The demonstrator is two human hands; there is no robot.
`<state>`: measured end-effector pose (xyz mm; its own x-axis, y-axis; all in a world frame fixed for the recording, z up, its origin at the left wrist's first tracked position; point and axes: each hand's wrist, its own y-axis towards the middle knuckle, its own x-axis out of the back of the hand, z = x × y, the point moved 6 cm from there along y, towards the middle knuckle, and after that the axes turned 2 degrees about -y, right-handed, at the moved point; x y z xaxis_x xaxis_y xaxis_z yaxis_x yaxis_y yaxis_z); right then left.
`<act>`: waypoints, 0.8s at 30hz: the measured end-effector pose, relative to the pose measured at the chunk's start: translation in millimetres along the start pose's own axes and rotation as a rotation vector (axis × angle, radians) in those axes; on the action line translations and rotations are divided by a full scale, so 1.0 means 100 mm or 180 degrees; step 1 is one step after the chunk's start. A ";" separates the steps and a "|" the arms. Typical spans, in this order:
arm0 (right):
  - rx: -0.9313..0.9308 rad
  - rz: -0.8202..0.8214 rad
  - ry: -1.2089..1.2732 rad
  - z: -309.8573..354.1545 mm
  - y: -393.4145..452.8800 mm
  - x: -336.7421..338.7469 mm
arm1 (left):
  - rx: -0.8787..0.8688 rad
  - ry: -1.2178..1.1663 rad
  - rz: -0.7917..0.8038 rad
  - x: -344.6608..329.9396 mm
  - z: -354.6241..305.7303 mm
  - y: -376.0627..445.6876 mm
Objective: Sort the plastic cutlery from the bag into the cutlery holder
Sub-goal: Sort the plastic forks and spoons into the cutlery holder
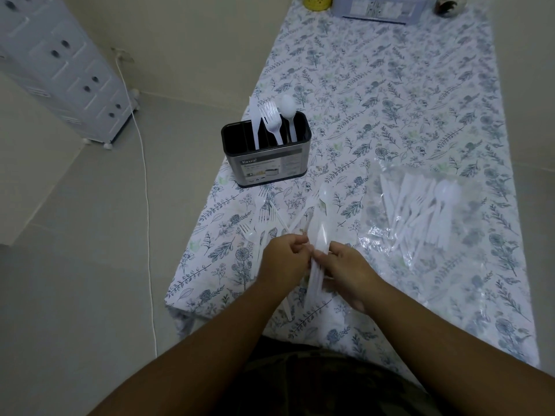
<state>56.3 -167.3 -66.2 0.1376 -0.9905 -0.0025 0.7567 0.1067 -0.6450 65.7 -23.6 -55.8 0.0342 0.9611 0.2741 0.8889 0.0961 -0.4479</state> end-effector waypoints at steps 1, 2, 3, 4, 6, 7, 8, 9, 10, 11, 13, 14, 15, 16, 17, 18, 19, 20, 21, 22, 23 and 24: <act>0.0067 -0.0051 -0.0069 0.01 0.00 0.01 | -0.0047 0.0018 0.0044 0.00 -0.01 -0.01; 0.0179 -0.0101 -0.0231 0.02 0.01 0.02 | -0.0110 0.0055 0.0058 -0.01 -0.03 -0.01; 0.0349 -0.0165 -0.0405 0.07 0.01 0.03 | -0.0226 0.0091 0.0048 -0.01 -0.08 -0.02; 0.0528 -0.0248 -0.0614 0.12 0.02 0.03 | -0.0384 0.0130 0.0002 0.00 -0.13 -0.04; 0.0867 -0.0474 -0.1009 0.25 0.03 0.05 | -0.0733 0.0151 -0.0189 0.05 -0.27 -0.09; 0.1005 -0.0579 -0.1127 0.30 0.04 0.05 | -0.0866 0.0087 -0.0286 0.08 -0.33 -0.10; 0.1119 -0.0668 -0.1202 0.36 0.03 0.05 | -0.0970 -0.0002 -0.0364 0.11 -0.38 -0.11; 0.1243 -0.0742 -0.1257 0.41 0.02 0.03 | -0.1055 -0.0077 -0.0430 0.13 -0.42 -0.12; 0.1351 -0.0788 -0.1285 0.45 0.00 0.02 | -0.1116 -0.0133 -0.0491 0.15 -0.45 -0.13; 0.1477 -0.0796 -0.1242 0.49 -0.03 -0.02 | -0.1155 -0.0173 -0.0548 0.16 -0.46 -0.14; 0.1651 -0.0771 -0.1199 0.52 -0.07 -0.07 | -0.1223 -0.0188 -0.0643 0.17 -0.44 -0.17; 0.1749 -0.0750 -0.1290 0.52 -0.09 -0.09 | -0.1270 -0.0147 -0.0682 0.17 -0.40 -0.18; 0.1839 -0.0736 -0.1426 0.49 -0.08 -0.10 | -0.1326 -0.0077 -0.0710 0.17 -0.36 -0.20; 0.1927 -0.0713 -0.1627 0.43 -0.08 -0.11 | -0.1388 0.0016 -0.0714 0.17 -0.31 -0.23; 0.1990 -0.0671 -0.1816 0.37 -0.07 -0.12 | -0.1449 0.0113 -0.0700 0.16 -0.25 -0.25; 0.2024 -0.0620 -0.1974 0.30 -0.08 -0.14 | -0.1498 0.0190 -0.0677 0.15 -0.20 -0.27; 0.2050 -0.0582 -0.2043 0.24 -0.08 -0.16 | -0.1528 0.0226 -0.0659 0.15 -0.16 -0.29; 0.2054 -0.0567 -0.2053 0.20 -0.09 -0.16 | -0.1555 0.0221 -0.0662 0.15 -0.13 -0.30; 0.2078 -0.0578 -0.2046 0.21 -0.09 -0.16 | -0.1580 0.0185 -0.0688 0.16 -0.12 -0.31; 0.2101 -0.0604 -0.2065 0.24 -0.10 -0.15 | -0.1606 0.0123 -0.0727 0.18 -0.13 -0.31; 0.2135 -0.0631 -0.2065 0.28 -0.10 -0.14 | -0.1623 0.0043 -0.0772 0.20 -0.16 -0.30; 0.2170 -0.0644 -0.2082 0.33 -0.09 -0.13 | -0.1637 -0.0050 -0.0808 0.22 -0.19 -0.29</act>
<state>68.9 -152.2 -34.8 0.1367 -0.7735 0.6189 0.9853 0.1710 -0.0038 49.5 -9.9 -20.1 -0.2126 0.9285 0.3046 0.9764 0.1898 0.1030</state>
